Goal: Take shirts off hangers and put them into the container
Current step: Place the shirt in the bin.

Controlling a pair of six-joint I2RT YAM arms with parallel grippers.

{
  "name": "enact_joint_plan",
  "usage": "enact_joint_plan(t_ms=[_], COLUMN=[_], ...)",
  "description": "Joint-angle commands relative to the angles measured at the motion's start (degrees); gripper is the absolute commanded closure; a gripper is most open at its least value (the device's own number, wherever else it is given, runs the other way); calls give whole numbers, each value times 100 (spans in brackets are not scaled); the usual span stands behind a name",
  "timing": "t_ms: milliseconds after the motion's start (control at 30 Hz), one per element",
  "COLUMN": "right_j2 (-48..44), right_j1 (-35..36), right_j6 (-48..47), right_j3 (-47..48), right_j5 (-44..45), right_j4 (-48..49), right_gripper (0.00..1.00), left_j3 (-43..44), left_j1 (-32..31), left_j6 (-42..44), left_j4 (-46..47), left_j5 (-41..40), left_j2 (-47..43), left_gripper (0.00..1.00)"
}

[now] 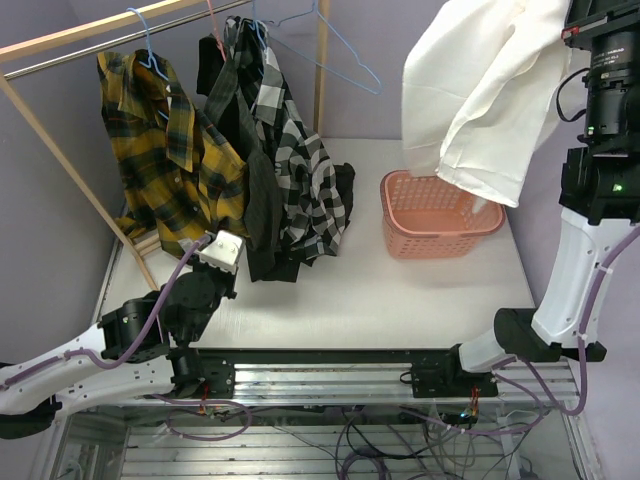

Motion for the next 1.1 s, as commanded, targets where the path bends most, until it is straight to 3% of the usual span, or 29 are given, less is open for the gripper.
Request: enact_joint_plan(t_ms=[0,300,567,833,1067], right_j2=[71,-146,-214,433,429], right_j1=[-21,-21,-27,-21,-21], right_j6=[-949,-1022,-874,-1080,-1071], right_j3=[-398,-1649,-1835,-154,-231], right_j5=[1133,1043,494,552,512], right_j4=[-169,-61,58,-259,144], right_gripper=[100,100,100,100,100], left_j3=[-19,-33,-59,-55,-63], left_j1=[37,37,37,37,46], left_j6=[46,64,112,121,116], left_j4=[173,193,242,245,246], left_j5=[49,68,78,80,60], left_j2=[17,84,140,163,175], left_gripper=[75,75,75,75,75])
